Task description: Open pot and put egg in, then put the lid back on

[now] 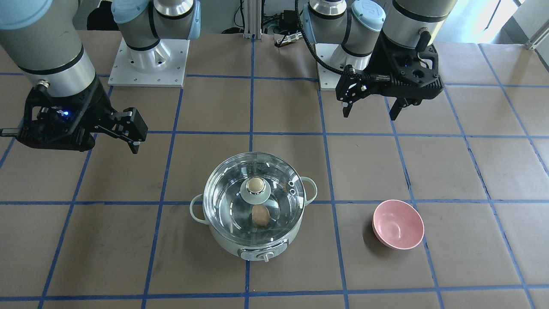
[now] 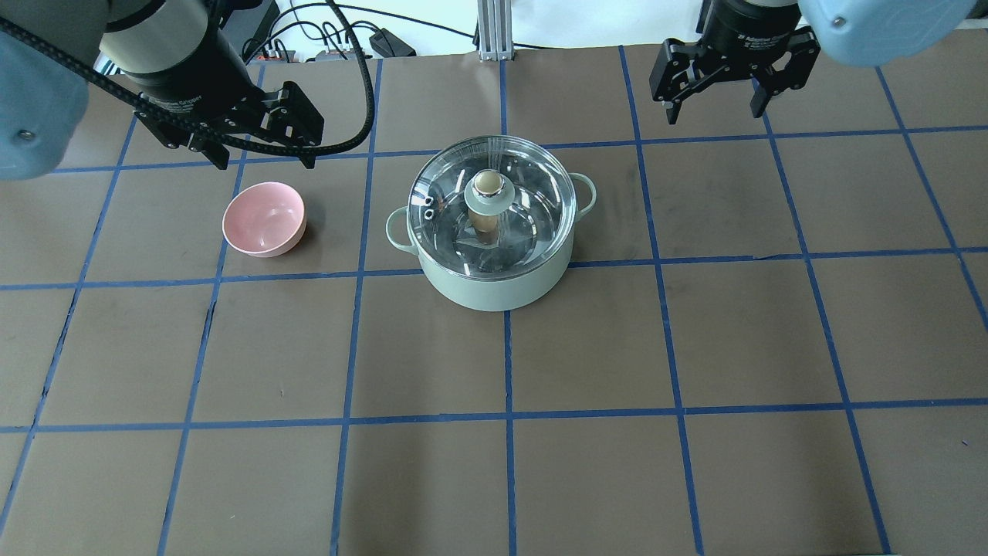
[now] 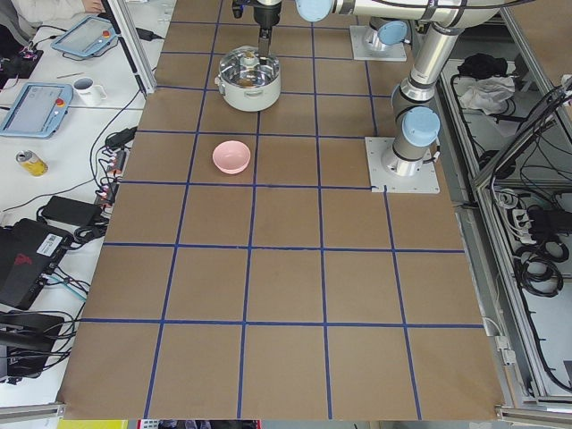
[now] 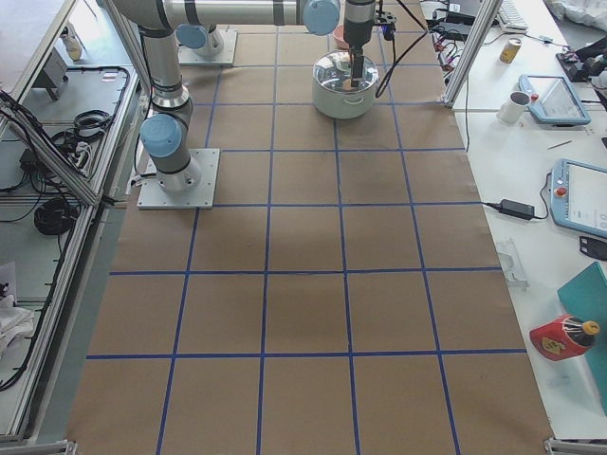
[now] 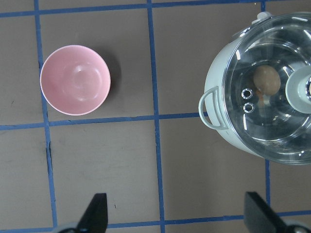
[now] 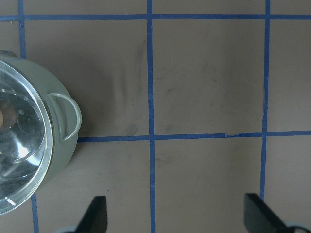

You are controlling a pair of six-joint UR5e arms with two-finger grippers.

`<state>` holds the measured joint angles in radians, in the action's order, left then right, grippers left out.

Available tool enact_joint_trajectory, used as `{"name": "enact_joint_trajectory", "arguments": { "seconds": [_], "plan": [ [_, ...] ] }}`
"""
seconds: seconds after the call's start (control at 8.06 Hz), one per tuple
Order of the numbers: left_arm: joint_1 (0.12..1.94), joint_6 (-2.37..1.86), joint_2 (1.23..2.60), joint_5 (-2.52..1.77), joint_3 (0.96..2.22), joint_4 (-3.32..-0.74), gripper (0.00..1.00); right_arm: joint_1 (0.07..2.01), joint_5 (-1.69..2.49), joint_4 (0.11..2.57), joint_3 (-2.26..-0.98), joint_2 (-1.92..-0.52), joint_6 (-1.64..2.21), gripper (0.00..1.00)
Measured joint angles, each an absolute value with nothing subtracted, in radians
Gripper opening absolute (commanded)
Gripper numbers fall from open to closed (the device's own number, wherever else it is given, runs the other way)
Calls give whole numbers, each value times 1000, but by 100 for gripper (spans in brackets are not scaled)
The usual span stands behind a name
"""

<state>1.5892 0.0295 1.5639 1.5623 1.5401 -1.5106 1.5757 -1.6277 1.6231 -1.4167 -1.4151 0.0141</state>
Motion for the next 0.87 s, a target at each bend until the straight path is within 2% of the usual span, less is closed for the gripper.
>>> {"name": "enact_joint_trajectory", "arguments": {
  "seconds": [0.87],
  "plan": [
    [1589,30,1565,1562,1540,-1511,100,1571,-1597,1601,-1422,-1434,-50,100]
  ]
}}
